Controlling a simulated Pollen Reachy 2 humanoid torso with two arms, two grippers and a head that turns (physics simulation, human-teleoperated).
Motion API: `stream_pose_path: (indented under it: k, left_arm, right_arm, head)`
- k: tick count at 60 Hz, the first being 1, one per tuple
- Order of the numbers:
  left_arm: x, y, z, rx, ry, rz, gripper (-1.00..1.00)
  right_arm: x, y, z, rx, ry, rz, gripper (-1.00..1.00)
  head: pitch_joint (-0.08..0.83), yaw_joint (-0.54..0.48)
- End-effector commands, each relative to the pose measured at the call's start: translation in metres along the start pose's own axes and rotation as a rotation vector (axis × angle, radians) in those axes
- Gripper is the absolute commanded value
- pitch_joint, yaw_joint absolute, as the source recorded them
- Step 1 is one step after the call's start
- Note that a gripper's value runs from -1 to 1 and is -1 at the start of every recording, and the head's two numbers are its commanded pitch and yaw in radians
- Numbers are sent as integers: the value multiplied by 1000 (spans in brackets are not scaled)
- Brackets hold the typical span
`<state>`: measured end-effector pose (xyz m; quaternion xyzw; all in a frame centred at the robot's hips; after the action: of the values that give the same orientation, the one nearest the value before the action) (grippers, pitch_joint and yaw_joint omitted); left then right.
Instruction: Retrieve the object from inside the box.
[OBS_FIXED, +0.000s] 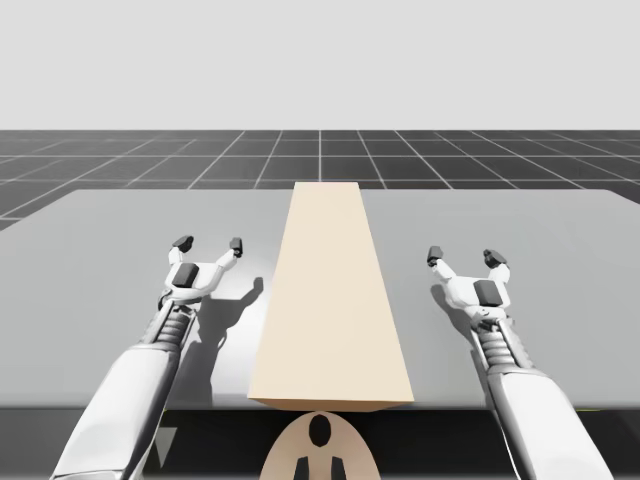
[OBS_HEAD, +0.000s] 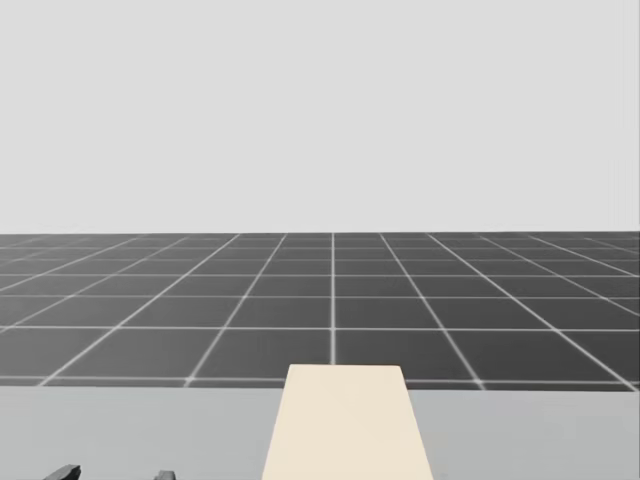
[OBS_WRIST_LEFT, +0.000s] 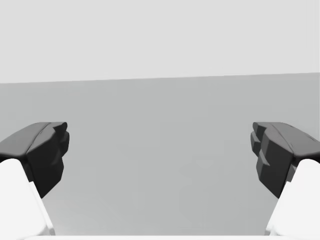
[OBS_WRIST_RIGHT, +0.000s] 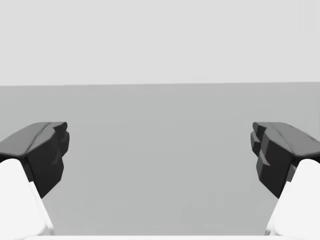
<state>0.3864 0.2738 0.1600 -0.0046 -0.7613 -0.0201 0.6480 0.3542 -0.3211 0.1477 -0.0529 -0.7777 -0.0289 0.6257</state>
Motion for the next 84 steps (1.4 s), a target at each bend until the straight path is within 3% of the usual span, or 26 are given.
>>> stream_pose_path:
  k: [1,9,13,18,21,25,33,43,48,58,65,68,72,84]
  left_arm:
    - [0,0,0,0,0,-1,-1000]
    - [-1,0,0,-5,9,-2,-1000]
    - [-5,1,-2,-31,57,-3,-1000]
    - [-15,-1,-4,-105,127,-15,-1000]
    - [-18,-5,-3,-169,146,-11,-1000]
    - [-21,-10,1,-264,165,-17,-1000]
    - [-23,-27,15,-463,152,-71,-1000]
    - [-23,-41,32,-662,118,-132,-1000]
    - [-21,-47,40,-729,103,-147,-1000]
    - [-14,-61,58,-861,73,-170,-1000]
    - [-12,-69,58,-906,68,-165,-1000]
    - [-12,-72,54,-926,71,-138,-1000]
    - [-14,-73,47,-946,69,-157,-1000]
    - [-15,-69,5,-992,81,-104,-1000]
  right_arm:
    - [0,1,3,8,19,3,-1000]
    - [1,3,3,31,7,6,-1000]
    - [-1,3,3,66,14,0,-1000]
    - [-2,10,8,186,38,-20,-1000]
    - [-2,16,13,290,41,14,-1000]
    - [-2,24,18,384,51,-13,-1000]
    - [-3,36,28,527,32,8,-1000]
    - [5,48,42,731,-17,-71,-1000]
    - [10,56,50,811,-42,-79,-1000]
    - [10,60,56,865,-79,-49,-1000]
    - [9,61,57,876,-87,-41,-1000]
    - [8,61,58,882,-87,-31,-1000]
    - [7,62,58,888,-88,-26,-1000]
    - [7,63,60,913,-102,-16,-1000]
  head:
    - [-9,27]
    - [-9,29]
    - [-8,28]
    - [-6,29]
    - [-5,28]
    - [-4,27]
    - [-1,23]
    - [1,21]
    - [3,20]
    - [2,13]
    - [6,9]
    - [8,9]
    - [8,8]
    - [13,7]
